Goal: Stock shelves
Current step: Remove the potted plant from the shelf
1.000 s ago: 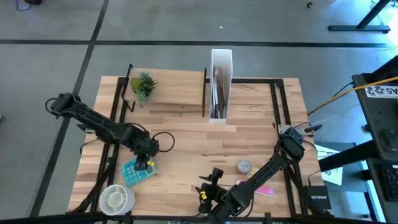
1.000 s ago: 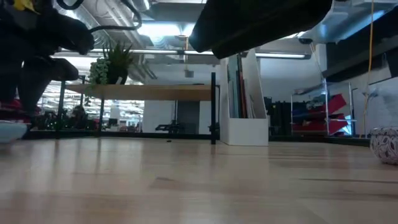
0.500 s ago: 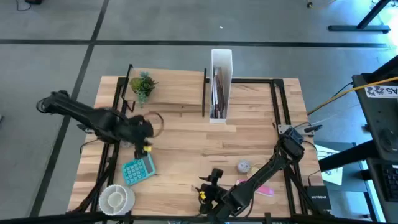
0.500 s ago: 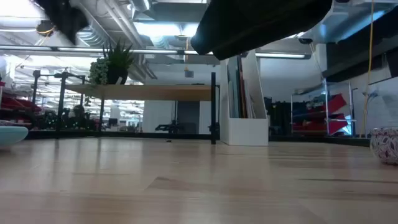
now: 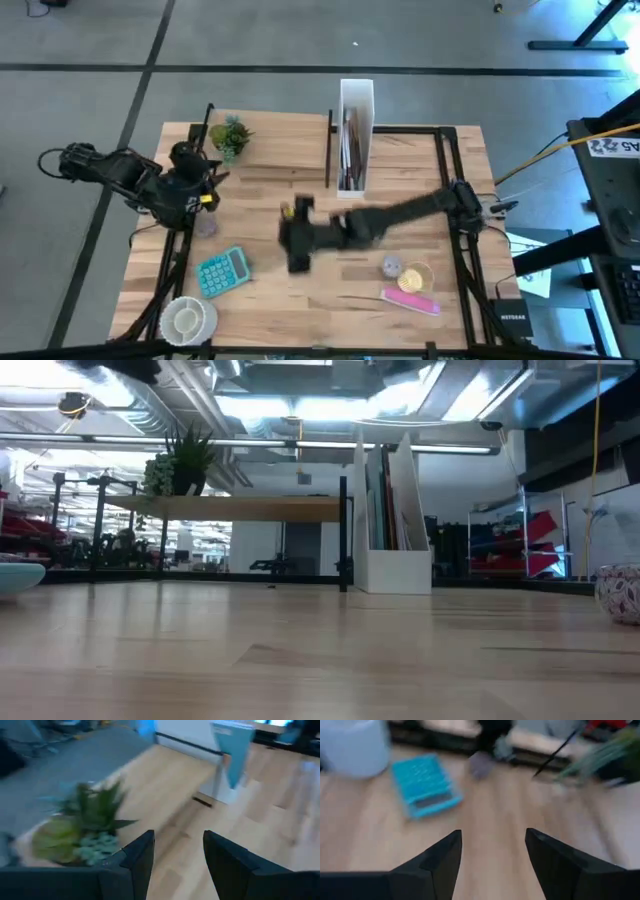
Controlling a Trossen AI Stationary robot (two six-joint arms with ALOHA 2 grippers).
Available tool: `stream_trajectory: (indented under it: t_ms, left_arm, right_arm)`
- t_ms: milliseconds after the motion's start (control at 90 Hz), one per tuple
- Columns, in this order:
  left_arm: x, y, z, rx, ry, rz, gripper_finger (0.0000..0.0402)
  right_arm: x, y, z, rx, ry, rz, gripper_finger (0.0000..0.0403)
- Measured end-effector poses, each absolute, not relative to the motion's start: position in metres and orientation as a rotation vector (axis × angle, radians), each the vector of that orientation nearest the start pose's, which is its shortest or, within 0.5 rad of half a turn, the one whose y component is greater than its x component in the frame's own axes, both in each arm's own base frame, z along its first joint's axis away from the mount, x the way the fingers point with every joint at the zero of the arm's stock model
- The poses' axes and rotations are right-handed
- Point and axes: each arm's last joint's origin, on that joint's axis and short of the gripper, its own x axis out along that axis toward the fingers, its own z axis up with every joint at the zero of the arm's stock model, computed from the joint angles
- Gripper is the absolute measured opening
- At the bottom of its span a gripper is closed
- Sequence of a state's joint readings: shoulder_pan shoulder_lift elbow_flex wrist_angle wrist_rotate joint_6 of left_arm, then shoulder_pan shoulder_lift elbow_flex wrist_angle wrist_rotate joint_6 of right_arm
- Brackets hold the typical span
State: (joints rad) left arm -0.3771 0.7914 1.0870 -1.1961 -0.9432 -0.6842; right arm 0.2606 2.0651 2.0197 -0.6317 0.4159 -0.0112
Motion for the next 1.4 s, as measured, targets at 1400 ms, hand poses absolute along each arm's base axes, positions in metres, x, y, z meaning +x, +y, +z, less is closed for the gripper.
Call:
stream_trajectory:
  t_ms: [1400]
  left_arm:
    - [0.110,0.062,0.332,0.019,0.951,1.025,0.0153]
  right_arm:
    - [0.485,-0.167,0.288,-0.228,0.480,-0.131,0.0207]
